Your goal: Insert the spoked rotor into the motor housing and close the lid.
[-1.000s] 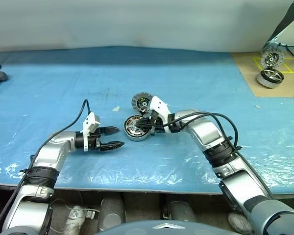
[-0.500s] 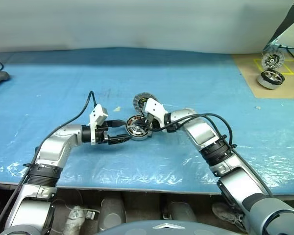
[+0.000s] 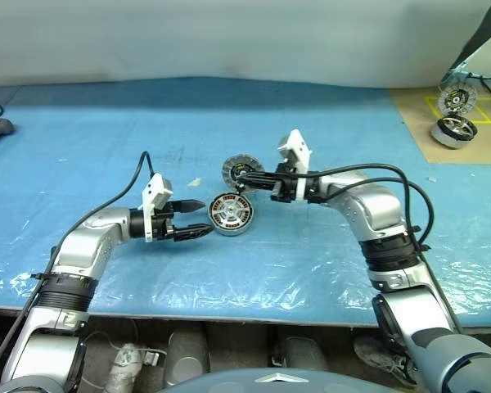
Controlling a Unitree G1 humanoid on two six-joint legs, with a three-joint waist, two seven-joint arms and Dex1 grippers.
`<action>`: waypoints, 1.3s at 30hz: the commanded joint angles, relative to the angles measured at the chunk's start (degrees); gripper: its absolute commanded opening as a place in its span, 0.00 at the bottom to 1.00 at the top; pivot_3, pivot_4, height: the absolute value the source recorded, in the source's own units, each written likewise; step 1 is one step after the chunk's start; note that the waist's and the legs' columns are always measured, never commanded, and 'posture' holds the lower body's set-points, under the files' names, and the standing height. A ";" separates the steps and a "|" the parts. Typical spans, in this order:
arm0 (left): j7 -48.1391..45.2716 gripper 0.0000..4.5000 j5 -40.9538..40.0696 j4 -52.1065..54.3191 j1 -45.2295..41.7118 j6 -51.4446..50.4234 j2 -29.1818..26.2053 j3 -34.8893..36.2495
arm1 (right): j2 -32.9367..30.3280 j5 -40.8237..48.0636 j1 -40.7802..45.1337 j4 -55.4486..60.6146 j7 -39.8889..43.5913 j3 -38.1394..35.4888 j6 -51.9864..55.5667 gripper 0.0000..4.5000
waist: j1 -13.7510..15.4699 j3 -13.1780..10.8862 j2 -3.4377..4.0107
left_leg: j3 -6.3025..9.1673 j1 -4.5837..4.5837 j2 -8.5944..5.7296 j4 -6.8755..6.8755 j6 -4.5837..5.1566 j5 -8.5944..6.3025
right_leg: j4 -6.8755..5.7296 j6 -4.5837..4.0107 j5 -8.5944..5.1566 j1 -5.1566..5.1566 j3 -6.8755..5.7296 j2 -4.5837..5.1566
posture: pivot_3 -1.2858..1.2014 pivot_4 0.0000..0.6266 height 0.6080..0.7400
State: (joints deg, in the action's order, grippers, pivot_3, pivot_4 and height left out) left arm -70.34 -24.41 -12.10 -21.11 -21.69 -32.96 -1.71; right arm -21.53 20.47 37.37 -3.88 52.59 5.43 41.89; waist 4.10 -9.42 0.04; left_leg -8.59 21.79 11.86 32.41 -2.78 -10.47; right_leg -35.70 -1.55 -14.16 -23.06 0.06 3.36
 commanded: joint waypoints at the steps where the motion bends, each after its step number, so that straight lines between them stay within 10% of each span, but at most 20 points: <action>1: -2.49 0.92 0.54 -3.79 0.06 5.29 -0.60 1.49 | -2.00 1.51 -0.16 -1.40 -1.51 -4.89 -0.99 0.01 | 0.00 0.00 0.00 | 0.00 -0.01 -0.01 0.00 0.00 0.00 | 0.00 -0.01 0.00 0.00 0.01 0.01 | 0.52 0.24 1.00; 19: -6.04 0.92 1.98 -12.54 -1.26 12.81 0.23 1.22 | 4.07 -4.44 10.57 -21.38 -6.96 -3.48 -11.33 0.01 | -0.14 0.00 0.01 | -0.02 0.03 0.03 0.04 0.00 0.00 | -0.07 -0.18 -0.10 -0.07 0.00 0.00 | 0.52 0.24 1.00; 39: -2.32 0.92 1.29 -3.96 -1.64 4.70 1.30 0.75 | 2.32 -6.90 5.94 -7.67 7.67 10.54 -8.83 0.01 | 0.06 0.00 0.00 | 0.01 0.17 0.07 0.06 0.01 0.00 | -0.07 -0.02 0.00 -0.12 -0.11 0.00 | 0.52 0.24 1.00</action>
State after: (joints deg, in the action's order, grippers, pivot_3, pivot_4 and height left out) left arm -72.92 -22.06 -18.44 -22.00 -16.02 -31.42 -1.68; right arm -19.29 14.46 44.13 -14.35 60.33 14.32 34.37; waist 4.16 -9.42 0.04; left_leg -8.58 21.97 11.93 32.47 -2.77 -10.46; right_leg -35.76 -1.60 -14.18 -23.18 -0.05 3.36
